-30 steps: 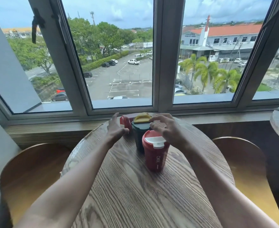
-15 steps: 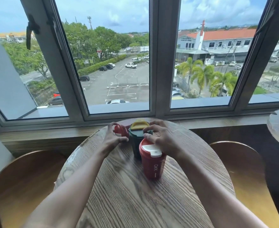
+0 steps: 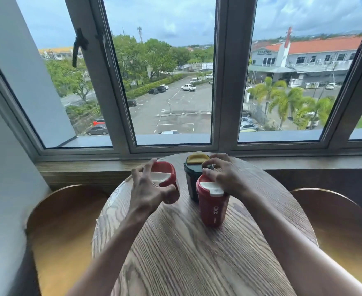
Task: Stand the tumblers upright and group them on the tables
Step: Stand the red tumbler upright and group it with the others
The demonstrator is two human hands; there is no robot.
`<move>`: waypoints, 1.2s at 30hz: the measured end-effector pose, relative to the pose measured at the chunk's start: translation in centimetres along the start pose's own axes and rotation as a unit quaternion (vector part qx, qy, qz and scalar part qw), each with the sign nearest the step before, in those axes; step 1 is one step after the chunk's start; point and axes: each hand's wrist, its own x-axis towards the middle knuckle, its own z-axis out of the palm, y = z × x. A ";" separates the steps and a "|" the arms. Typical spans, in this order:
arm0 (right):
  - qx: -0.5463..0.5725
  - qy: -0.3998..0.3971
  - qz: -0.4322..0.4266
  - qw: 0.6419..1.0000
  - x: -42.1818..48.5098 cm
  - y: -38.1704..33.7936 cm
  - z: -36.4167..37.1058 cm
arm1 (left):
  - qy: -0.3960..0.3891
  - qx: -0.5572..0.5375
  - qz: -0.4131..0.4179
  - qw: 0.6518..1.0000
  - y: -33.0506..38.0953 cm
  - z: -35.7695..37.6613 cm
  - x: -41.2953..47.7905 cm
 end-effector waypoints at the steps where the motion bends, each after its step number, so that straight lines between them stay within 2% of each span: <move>1: -0.003 0.000 -0.001 1.000 0.0 -0.1 0.0 | -0.004 0.016 0.008 1.000 0.2 0.0 -0.5; 10: -0.003 0.000 0.009 1.000 -0.4 -0.4 0.0 | -0.045 0.084 0.018 0.995 0.8 1.3 -1.8; 20: 0.002 -0.016 0.021 1.000 -0.4 -0.7 -0.2 | 0.015 -0.018 0.017 1.000 1.1 3.1 -3.3; 23: 0.046 -0.035 0.042 0.997 -0.7 -0.9 -0.4 | -0.001 -0.044 0.011 0.999 0.4 3.5 -3.5; 25: 0.131 -0.045 0.061 0.988 -1.3 -1.1 -0.9 | -0.019 -0.060 0.018 0.998 -0.5 3.4 -3.4; 28: 0.318 0.000 0.098 0.943 -3.1 -0.9 -1.4 | -0.057 -0.097 0.019 0.993 -1.7 3.1 -3.6; 30: 0.391 0.041 0.121 0.911 -5.0 0.5 -0.9 | -0.069 -0.117 -0.006 0.991 -2.7 3.6 -4.0; 32: 0.388 0.021 0.129 0.912 -7.4 2.2 0.0 | -0.073 -0.140 -0.025 0.987 -3.9 4.4 -4.5; 36: 0.292 -0.021 0.145 0.945 -9.8 4.6 1.2 | -0.046 -0.150 -0.008 0.987 -5.5 6.2 -5.6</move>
